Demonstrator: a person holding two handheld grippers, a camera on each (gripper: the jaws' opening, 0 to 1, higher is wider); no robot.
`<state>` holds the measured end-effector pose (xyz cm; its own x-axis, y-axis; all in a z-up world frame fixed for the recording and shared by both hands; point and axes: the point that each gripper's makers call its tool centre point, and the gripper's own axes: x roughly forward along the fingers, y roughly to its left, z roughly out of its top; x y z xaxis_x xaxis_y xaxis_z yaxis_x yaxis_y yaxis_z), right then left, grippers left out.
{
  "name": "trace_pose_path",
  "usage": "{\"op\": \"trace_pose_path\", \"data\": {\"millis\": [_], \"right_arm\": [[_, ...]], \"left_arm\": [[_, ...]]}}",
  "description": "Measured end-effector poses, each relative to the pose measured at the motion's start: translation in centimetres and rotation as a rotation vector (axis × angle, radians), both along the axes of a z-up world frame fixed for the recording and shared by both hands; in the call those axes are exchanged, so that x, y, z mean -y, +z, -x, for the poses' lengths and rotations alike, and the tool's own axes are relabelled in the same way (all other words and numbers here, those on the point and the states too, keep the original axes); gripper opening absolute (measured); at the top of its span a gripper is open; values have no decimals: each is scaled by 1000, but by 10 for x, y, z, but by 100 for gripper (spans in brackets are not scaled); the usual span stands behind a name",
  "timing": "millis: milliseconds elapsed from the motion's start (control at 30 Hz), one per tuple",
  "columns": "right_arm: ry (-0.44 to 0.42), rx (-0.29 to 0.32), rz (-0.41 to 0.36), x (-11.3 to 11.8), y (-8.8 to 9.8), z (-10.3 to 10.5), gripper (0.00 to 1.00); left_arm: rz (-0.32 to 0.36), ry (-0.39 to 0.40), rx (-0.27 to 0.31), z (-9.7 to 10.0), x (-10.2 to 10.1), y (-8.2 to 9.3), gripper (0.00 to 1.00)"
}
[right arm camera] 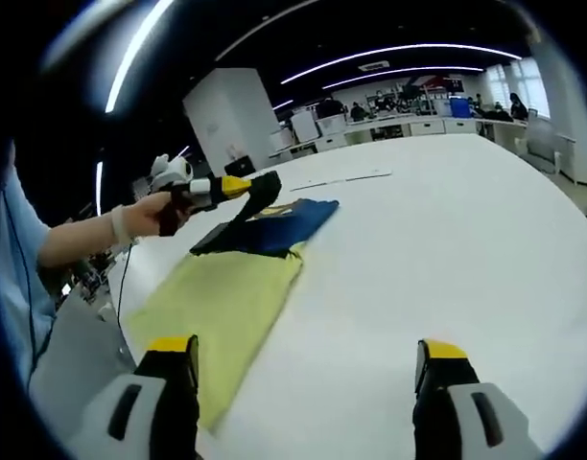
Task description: Fold the garment on the visible template until the final outline fits inside the template.
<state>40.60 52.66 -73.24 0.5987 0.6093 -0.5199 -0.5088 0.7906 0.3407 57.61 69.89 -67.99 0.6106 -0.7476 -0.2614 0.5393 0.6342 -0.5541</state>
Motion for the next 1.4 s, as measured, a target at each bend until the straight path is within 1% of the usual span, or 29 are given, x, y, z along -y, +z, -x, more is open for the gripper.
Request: {"op": "trace_pose_path", "data": {"millis": [33, 100, 133, 200, 333, 500, 600, 700, 800, 867, 933, 1100, 1200, 1233, 1300, 1367, 1400], "right_arm": [[1, -2, 1, 0, -1, 0, 94], [-1, -6, 0, 0, -2, 1, 94], [-2, -9, -2, 0, -3, 2, 94], [-4, -8, -1, 0, -3, 2, 94], [-11, -12, -5, 2, -3, 5, 94], [-23, -20, -11, 5, -6, 7, 94], [-23, -18, -11, 4, -5, 7, 94], [-24, -21, -9, 4, -7, 8, 94], [-27, -25, -13, 4, -7, 8, 94], [-24, -23, -10, 4, -7, 7, 94], [-25, -18, -14, 3, -5, 6, 94], [-24, -18, -16, 2, -5, 5, 94], [-18, -18, -15, -1, -6, 5, 94], [-18, -18, -17, -1, -6, 5, 94], [-14, -18, -19, -3, -5, 5, 94], [-12, -18, -18, -3, -5, 5, 94], [-12, -18, -19, -3, -5, 5, 94]], "left_arm": [[3, -27, 0, 6, 9, -2, 0], [-4, -57, -2, 12, 19, -7, 0], [-9, -72, -22, 16, 24, -13, 0], [-29, -87, -31, 21, 30, -22, 0], [-47, -102, -57, 21, 34, -36, 0], [-56, -113, -74, 23, 38, -45, 0], [-80, -122, -87, 25, 37, -54, 0], [-85, -130, -95, 27, 39, -56, 0], [-74, -138, -94, 28, 43, -55, 0], [-79, -145, -109, 31, 44, -60, 0], [-96, -154, -111, 33, 43, -63, 0], [-77, -165, -112, 34, 44, -61, 1], [-70, -178, -92, 36, 46, -56, 4], [-82, -177, -78, 35, 46, -55, 8], [-107, -170, -61, 34, 44, -56, 21], [-128, -170, -44, 34, 42, -57, 29], [-137, -171, -34, 34, 42, -56, 32]]}}
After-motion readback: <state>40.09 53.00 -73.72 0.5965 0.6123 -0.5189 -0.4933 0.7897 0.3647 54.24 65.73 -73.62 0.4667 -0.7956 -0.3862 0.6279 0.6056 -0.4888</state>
